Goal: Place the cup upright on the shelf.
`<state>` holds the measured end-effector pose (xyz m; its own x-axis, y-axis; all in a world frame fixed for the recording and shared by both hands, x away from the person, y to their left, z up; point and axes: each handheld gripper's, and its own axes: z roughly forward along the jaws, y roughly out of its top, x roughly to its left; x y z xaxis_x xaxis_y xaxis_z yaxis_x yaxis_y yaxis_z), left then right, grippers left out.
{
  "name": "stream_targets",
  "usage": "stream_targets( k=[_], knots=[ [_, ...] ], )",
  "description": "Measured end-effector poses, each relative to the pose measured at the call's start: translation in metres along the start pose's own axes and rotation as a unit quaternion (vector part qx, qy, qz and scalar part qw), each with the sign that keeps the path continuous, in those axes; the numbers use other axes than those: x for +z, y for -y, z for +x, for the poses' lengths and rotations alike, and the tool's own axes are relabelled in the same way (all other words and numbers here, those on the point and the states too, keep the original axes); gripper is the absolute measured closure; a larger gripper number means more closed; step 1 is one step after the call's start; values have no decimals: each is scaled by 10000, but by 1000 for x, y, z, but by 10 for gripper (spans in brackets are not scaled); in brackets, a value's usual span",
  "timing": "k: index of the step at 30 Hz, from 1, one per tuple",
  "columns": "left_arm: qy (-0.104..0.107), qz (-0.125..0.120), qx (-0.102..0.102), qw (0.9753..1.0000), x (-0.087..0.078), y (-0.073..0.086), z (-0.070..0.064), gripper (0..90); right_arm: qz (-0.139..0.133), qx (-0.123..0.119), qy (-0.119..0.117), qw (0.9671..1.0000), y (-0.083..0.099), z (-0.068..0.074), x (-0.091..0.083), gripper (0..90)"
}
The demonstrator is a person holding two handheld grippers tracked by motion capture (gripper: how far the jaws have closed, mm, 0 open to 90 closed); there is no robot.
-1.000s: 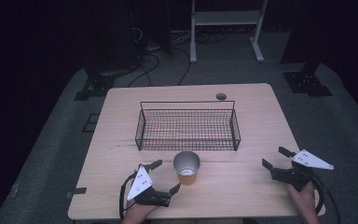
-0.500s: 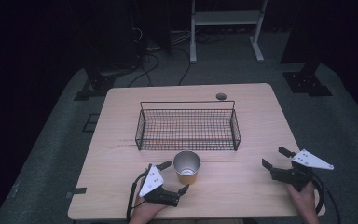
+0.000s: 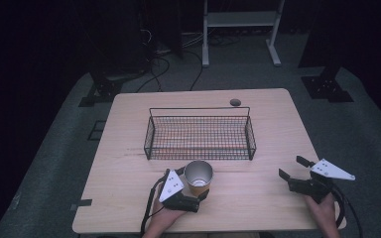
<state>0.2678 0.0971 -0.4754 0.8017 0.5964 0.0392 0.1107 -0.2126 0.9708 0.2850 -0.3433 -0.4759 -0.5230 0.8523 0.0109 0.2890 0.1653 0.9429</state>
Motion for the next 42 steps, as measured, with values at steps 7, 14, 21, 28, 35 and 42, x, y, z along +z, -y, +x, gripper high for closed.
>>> stream_targets(
  k=[7, 14, 21, 28, 35, 42],
  knots=[
    [-1, -46, -6, 10000, 9, -4, 0, 16, 3, -7, -2, 10000, 0, 0, 0, 129],
    [-39, -87, 24, 10000, 12, -7, 0, 54, 3, -8, -8, 10000, 0, 0, 0, 129],
    [7, -130, 115, 9998, 12, -8, -1, 129, 1, -15, -11, 10000, 0, 0, 0, 129],
    [1, -179, 88, 9998, 11, -12, 0, 131, 4, -10, -4, 10000, 0, 0, 0, 129],
    [107, -283, 166, 9994, 7, -28, -1, 132, 7, -20, -10, 10000, 0, 0, 0, 129],
    [166, -332, 193, 9991, 9, -43, 6, 132, 18, -33, -11, 10000, 0, 1, 0, 129]
  ],
)
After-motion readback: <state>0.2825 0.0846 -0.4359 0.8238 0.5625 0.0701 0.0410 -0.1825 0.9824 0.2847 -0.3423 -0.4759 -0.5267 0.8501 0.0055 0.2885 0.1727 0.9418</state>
